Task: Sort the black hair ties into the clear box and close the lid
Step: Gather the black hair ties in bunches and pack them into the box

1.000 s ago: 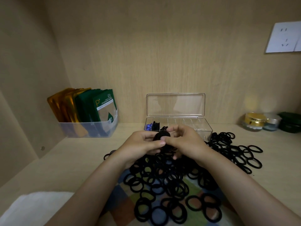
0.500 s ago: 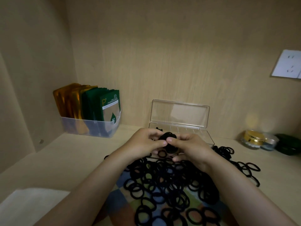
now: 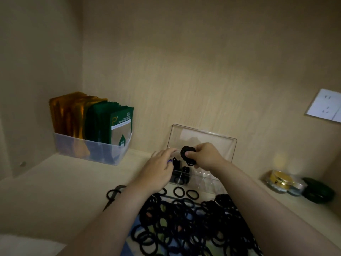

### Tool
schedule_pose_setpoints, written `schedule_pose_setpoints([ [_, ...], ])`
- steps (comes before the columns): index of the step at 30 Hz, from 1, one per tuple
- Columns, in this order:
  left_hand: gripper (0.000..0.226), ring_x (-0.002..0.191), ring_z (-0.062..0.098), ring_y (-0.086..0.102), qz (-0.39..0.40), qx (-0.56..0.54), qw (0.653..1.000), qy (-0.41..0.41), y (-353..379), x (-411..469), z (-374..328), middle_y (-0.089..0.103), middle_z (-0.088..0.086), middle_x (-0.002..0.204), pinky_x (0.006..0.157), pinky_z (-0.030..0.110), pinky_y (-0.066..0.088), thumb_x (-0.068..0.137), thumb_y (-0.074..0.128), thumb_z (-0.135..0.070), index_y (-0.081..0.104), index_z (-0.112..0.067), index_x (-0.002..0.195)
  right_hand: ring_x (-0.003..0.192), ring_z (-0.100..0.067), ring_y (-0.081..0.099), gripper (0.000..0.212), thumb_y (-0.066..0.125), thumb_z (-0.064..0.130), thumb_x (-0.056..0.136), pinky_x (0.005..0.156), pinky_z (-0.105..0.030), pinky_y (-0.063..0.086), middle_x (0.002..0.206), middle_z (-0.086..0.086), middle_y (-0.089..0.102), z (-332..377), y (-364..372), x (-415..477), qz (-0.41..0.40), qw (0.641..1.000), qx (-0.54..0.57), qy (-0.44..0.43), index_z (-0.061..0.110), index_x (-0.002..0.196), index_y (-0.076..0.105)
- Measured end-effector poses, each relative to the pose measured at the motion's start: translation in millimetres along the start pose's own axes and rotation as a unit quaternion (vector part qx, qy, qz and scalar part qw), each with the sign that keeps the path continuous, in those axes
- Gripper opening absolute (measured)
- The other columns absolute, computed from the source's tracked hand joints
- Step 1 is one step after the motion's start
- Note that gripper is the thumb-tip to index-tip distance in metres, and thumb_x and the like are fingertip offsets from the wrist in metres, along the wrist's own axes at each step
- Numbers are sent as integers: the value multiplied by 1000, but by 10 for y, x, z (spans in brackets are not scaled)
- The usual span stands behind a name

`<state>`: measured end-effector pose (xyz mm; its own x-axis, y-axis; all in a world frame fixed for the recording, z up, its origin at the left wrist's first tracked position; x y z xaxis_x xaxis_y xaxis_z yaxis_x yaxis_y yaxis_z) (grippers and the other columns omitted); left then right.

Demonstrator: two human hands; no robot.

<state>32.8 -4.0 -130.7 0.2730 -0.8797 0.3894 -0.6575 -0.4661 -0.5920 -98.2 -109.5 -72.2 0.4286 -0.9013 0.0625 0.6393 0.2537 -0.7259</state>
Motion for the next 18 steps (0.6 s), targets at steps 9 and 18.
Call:
schedule_pose_setpoints([
  [9,50,138,4,22,9,60,996,61,85,53,85,41,-16,146,113,29,29,100,41,-33,33,-38,149,76,-20,63,17,67,33,85,61,-27,43,77,-1,66,79,147,161,45,948,-314,-19,17,87,72],
  [18,45,142,7,10,45,132,989,54,179,58,102,27,-12,153,117,35,24,98,37,-52,42,-43,142,82,-22,66,14,61,24,87,70,-32,54,85,-5,68,61,326,238,110,916,-384,-30,12,87,69],
])
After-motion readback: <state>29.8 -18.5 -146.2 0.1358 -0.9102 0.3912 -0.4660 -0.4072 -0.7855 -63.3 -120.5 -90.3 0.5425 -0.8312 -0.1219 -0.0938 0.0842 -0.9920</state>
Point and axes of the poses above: each hand's wrist, its own x-axis towards the middle knuckle, its own y-axis out of the palm, z = x × y, the point moved 4 cm from there along x, towards the middle knuckle
